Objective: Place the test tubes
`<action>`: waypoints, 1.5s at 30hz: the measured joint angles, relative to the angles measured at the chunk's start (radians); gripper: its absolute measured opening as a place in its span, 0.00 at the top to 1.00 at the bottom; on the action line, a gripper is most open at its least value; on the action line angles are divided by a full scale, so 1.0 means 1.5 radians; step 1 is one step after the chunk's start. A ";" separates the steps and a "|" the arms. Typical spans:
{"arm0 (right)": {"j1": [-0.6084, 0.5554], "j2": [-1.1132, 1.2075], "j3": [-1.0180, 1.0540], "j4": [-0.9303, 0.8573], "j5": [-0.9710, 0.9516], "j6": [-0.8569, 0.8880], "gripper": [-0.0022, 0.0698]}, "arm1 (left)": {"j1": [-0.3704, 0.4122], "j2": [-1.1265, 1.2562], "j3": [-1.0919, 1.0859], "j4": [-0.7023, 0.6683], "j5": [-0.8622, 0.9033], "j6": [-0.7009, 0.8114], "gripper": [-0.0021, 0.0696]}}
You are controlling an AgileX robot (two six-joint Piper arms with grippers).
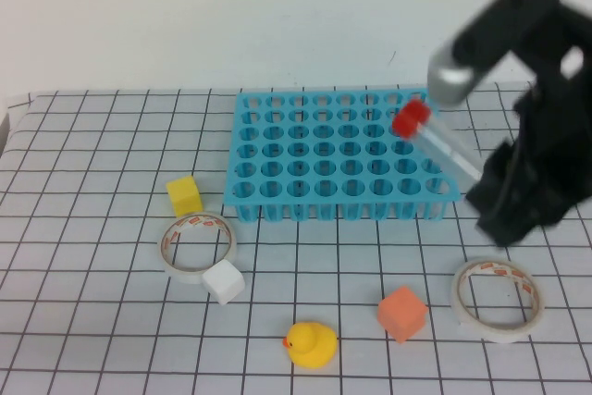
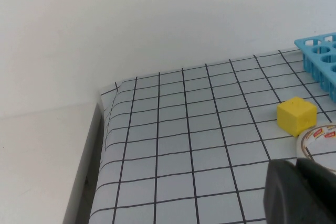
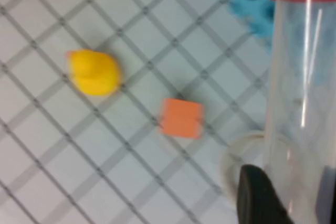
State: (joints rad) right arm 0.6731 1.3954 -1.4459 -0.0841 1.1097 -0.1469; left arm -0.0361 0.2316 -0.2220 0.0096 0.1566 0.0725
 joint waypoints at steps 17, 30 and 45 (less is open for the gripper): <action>0.000 -0.148 0.558 0.481 -0.632 -0.209 0.65 | -0.011 0.000 -0.006 -0.006 -0.104 -0.158 0.97; 0.002 -0.064 0.558 0.476 -0.948 -0.294 0.65 | -0.189 0.000 -0.057 0.015 -0.205 -0.370 0.97; 0.257 0.022 0.530 0.132 -1.237 -0.107 0.65 | -0.295 0.003 -0.059 0.203 -0.173 -0.417 0.97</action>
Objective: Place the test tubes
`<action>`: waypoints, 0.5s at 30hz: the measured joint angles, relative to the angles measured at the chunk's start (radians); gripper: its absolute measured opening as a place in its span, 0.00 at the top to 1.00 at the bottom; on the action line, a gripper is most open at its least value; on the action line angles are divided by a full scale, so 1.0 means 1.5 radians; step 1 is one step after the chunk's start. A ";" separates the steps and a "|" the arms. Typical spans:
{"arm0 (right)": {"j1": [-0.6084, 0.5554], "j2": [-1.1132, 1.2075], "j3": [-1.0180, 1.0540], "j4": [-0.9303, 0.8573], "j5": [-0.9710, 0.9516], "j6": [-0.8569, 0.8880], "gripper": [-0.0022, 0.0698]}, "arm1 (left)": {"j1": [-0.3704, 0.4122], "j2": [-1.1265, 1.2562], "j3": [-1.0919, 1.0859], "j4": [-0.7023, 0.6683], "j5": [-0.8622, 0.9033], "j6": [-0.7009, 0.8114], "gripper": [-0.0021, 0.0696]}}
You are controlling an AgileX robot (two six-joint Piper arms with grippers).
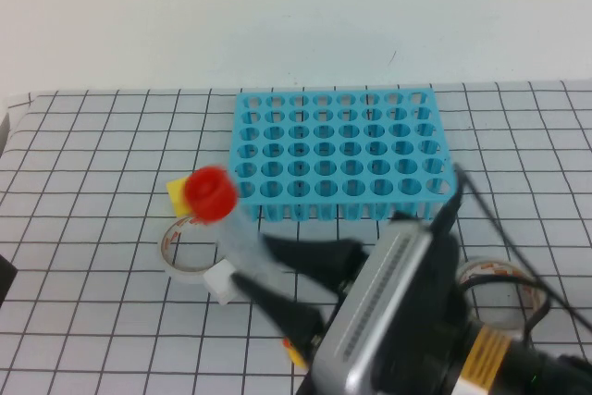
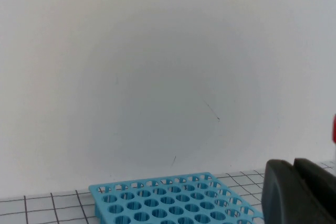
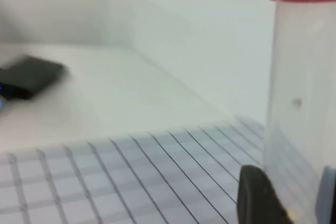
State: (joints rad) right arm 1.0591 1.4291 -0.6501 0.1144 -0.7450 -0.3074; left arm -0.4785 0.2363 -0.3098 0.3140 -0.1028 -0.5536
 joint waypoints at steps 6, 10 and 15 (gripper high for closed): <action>0.044 0.062 0.000 -0.033 -0.105 0.019 0.65 | 0.000 0.000 0.000 0.002 0.009 -0.039 0.76; 0.045 0.102 0.000 -0.052 -0.146 0.050 0.65 | 0.000 0.000 0.000 0.002 0.013 -0.067 0.42; 0.046 0.126 -0.002 -0.060 -0.173 0.058 0.65 | 0.000 0.000 0.000 0.002 0.045 -0.104 0.20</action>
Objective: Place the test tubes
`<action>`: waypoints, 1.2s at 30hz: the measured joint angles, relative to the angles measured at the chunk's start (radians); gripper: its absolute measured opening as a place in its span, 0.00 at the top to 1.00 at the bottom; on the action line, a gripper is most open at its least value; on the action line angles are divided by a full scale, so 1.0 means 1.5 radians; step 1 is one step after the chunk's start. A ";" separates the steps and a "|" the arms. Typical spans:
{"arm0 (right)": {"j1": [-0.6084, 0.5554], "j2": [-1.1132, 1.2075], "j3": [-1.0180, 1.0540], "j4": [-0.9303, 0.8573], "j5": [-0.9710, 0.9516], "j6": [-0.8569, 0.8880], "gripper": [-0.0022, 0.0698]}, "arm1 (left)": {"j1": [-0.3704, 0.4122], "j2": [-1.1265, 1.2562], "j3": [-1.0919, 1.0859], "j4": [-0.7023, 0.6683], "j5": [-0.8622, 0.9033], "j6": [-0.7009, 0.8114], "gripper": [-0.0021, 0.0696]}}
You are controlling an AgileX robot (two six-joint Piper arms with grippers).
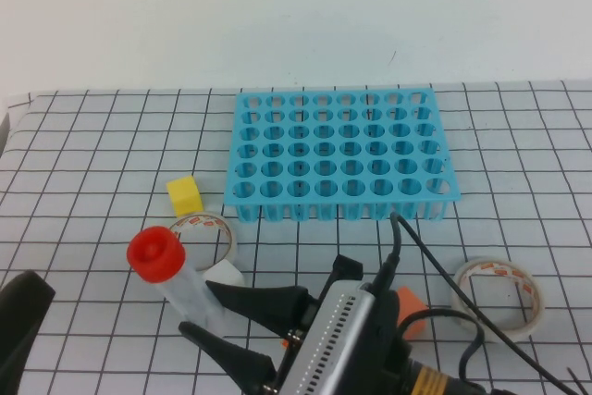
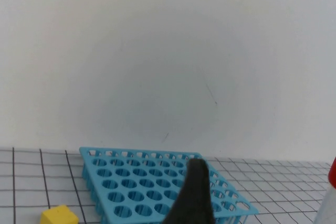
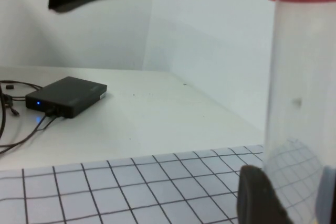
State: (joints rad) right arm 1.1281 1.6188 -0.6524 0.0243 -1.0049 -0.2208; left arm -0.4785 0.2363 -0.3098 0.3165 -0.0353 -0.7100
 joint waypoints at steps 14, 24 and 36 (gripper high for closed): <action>0.000 0.041 -0.083 -0.023 0.025 0.035 0.65 | -0.104 0.081 0.000 0.092 -0.055 -0.054 0.21; 0.000 0.060 -0.085 -0.072 0.034 0.038 0.65 | -0.119 0.158 0.000 0.103 -0.109 -0.049 0.21; 0.002 0.060 -0.085 -0.069 0.033 0.038 0.65 | -0.119 0.161 0.000 0.063 -0.142 0.034 0.21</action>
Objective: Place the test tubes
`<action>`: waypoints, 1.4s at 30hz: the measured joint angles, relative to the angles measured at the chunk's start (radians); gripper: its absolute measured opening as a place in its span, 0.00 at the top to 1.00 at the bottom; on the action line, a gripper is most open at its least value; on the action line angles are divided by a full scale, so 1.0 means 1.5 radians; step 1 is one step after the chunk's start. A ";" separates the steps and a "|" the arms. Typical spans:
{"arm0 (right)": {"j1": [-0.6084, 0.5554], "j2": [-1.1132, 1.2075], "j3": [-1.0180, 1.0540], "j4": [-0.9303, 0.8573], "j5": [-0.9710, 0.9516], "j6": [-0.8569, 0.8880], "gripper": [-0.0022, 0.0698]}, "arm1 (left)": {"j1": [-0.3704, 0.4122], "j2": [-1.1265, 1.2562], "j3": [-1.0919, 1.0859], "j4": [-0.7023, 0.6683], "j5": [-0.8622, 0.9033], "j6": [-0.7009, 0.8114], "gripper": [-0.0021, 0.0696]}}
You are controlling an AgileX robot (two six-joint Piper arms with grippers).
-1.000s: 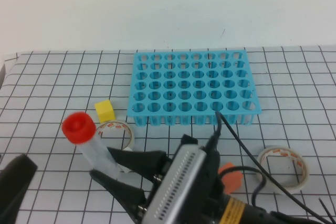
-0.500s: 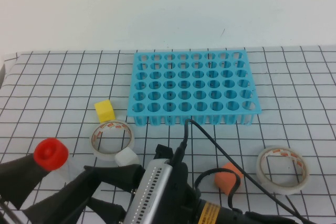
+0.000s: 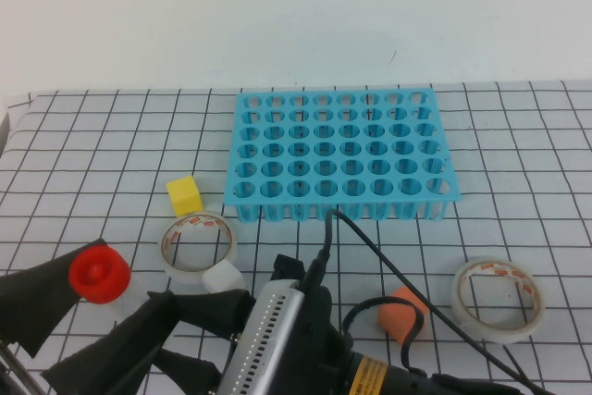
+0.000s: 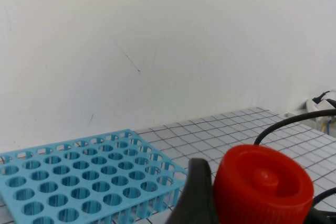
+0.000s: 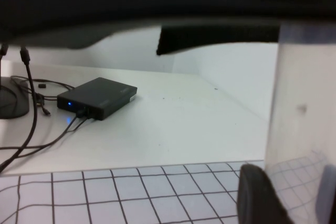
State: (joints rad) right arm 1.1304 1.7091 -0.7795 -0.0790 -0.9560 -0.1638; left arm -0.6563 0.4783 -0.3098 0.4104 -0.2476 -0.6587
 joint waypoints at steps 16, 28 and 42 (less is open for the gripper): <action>0.002 0.000 -0.001 0.003 0.000 0.000 0.65 | 0.000 0.001 0.000 -0.016 -0.017 0.058 0.58; 0.007 -0.002 -0.005 0.045 0.003 0.035 0.57 | 0.000 0.003 0.000 -0.125 -0.040 0.194 0.58; 0.002 -0.176 -0.001 0.081 0.454 0.066 0.24 | 0.000 0.026 -0.019 -0.581 -0.143 0.500 0.58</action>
State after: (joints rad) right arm 1.1328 1.4454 -0.7808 0.0425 -0.2749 -0.0649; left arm -0.6569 0.5177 -0.3388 -0.4613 -0.4617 0.0910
